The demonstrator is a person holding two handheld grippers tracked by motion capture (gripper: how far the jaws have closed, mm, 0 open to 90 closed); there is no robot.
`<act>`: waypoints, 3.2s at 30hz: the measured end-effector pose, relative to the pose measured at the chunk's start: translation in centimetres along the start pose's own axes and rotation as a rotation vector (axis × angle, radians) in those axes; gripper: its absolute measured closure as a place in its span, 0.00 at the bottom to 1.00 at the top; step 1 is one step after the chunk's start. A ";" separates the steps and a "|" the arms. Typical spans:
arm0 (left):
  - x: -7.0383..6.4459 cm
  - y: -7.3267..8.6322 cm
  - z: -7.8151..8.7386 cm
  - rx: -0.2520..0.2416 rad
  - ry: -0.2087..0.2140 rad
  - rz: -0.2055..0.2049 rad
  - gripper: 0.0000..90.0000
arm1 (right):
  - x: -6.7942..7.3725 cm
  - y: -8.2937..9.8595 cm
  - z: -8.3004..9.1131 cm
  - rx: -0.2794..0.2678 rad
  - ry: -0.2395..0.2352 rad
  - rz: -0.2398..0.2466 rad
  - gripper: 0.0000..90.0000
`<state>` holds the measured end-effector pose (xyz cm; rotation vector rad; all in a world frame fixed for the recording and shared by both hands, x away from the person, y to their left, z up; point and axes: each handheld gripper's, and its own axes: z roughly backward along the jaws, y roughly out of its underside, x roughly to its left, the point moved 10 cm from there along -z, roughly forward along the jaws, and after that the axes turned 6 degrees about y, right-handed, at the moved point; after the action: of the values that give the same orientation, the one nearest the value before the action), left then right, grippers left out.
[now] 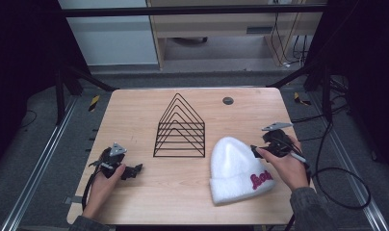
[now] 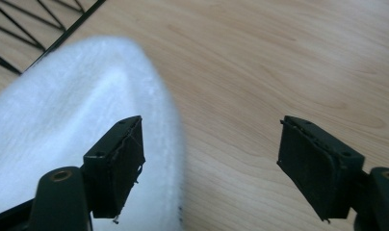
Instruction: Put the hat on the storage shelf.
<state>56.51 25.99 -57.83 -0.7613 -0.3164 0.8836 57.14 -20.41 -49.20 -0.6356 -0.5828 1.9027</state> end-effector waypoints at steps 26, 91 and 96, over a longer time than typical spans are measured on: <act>0.0 0.0 0.0 0.000 0.002 -0.002 0.00 | 5.2 -2.5 -6.9 0.127 -0.121 0.043 0.48; -8.4 -13.0 10.4 -0.263 0.132 -0.152 0.06 | 6.2 -9.1 15.9 -0.482 -0.172 0.139 0.93; -8.8 -15.0 10.8 -0.277 0.148 -0.193 0.06 | 5.7 -11.7 16.1 -0.505 -0.159 0.130 0.93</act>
<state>53.93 18.03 -39.14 -1.0285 -0.3782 0.6037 52.31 -12.62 -30.66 -0.8618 -1.1693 1.9475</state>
